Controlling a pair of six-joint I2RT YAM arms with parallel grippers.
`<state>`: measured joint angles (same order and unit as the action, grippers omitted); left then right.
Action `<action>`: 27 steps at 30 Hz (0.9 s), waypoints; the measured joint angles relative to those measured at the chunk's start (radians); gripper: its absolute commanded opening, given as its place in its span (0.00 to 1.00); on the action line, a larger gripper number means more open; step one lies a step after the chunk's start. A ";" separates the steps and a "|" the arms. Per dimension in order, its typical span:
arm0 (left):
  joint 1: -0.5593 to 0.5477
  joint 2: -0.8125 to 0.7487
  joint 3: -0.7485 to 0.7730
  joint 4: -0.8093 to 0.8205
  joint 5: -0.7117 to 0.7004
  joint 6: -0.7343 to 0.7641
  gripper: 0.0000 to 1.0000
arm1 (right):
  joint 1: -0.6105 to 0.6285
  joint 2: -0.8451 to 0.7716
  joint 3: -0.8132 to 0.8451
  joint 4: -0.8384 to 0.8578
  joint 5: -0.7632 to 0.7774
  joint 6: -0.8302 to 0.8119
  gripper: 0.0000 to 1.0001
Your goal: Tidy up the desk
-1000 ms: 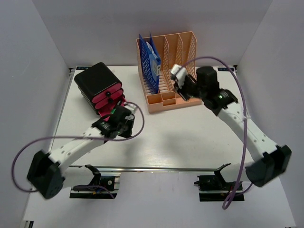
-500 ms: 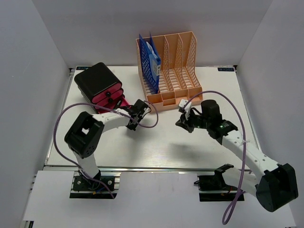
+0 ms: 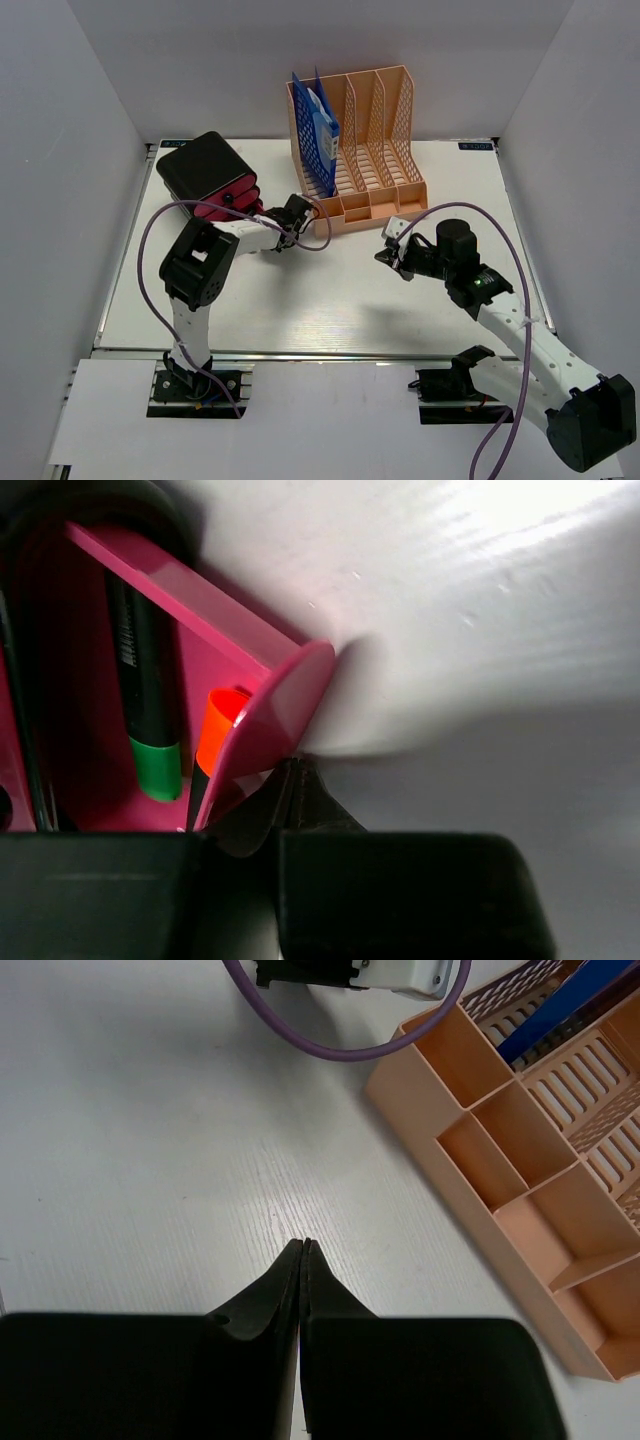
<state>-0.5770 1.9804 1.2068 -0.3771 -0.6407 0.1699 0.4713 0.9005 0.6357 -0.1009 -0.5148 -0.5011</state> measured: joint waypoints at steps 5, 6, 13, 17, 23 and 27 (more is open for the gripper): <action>0.020 -0.002 -0.033 0.078 -0.036 0.026 0.12 | 0.000 -0.002 0.000 -0.001 0.003 -0.020 0.00; 0.026 -0.008 -0.045 0.096 -0.040 0.033 0.12 | 0.000 -0.002 0.000 -0.001 0.003 -0.024 0.00; 0.074 -0.015 -0.064 0.145 -0.035 0.058 0.18 | 0.000 -0.002 0.000 -0.003 0.003 -0.038 0.00; 0.105 -0.015 -0.060 0.150 -0.034 0.059 0.24 | 0.000 -0.002 -0.001 -0.004 0.003 -0.045 0.00; 0.135 -0.011 -0.028 0.151 -0.037 0.060 0.38 | 0.000 0.000 -0.006 -0.008 0.002 -0.057 0.00; 0.150 -0.008 0.000 0.152 -0.043 0.062 0.40 | 0.000 0.004 -0.008 -0.008 0.003 -0.060 0.00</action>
<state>-0.4271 1.9724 1.2064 -0.2249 -0.6834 0.2317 0.4713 0.9047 0.6273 -0.1093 -0.5121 -0.5613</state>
